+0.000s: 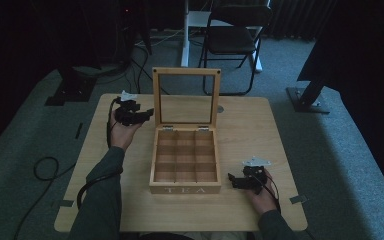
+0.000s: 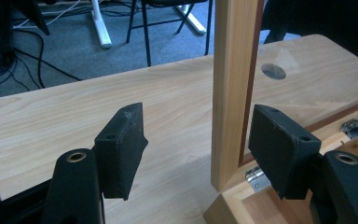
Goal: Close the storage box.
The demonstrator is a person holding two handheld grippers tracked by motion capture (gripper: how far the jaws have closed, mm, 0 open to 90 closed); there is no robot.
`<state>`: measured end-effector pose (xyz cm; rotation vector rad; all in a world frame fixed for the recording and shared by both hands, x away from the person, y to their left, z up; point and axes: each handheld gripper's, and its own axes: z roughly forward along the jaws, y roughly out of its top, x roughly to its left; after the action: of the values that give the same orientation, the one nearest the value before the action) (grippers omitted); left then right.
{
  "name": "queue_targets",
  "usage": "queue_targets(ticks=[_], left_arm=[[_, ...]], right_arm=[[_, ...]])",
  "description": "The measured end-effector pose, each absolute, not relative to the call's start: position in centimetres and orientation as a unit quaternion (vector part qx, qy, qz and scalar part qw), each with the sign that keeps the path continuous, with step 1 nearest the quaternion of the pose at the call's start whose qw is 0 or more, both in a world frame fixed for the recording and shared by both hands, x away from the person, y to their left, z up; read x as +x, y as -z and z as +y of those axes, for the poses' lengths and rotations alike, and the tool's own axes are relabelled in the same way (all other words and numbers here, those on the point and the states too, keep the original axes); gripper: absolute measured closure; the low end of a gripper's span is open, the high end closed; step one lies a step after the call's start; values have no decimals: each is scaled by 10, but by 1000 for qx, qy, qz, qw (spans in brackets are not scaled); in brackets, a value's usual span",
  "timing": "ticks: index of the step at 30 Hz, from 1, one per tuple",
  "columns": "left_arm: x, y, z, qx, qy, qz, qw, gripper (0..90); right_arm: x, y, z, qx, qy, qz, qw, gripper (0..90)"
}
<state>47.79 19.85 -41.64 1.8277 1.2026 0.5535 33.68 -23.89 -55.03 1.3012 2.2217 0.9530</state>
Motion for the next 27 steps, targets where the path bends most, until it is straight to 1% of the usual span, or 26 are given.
queue_targets(ticks=[6,10,13,18,20,27], left_arm=[[482,414,190,741,-230,473,418,361],[486,412,184,743,-229,472,415,381],[490,411,178,748,-224,470,412,424],[497,410,166,758,-229,459,402,427],[501,410,162,761,-231,457,399,444],[508,406,153,757,-229,453,411,458]], right_arm=[[337,550,-239,464,-341,794,196,124],[337,550,-239,464,-340,794,196,124],[336,550,-239,464,-341,794,196,124],[336,550,-239,464,-341,794,196,124],[336,550,-239,463,-341,794,195,124],[336,550,-238,460,-341,796,194,124]])
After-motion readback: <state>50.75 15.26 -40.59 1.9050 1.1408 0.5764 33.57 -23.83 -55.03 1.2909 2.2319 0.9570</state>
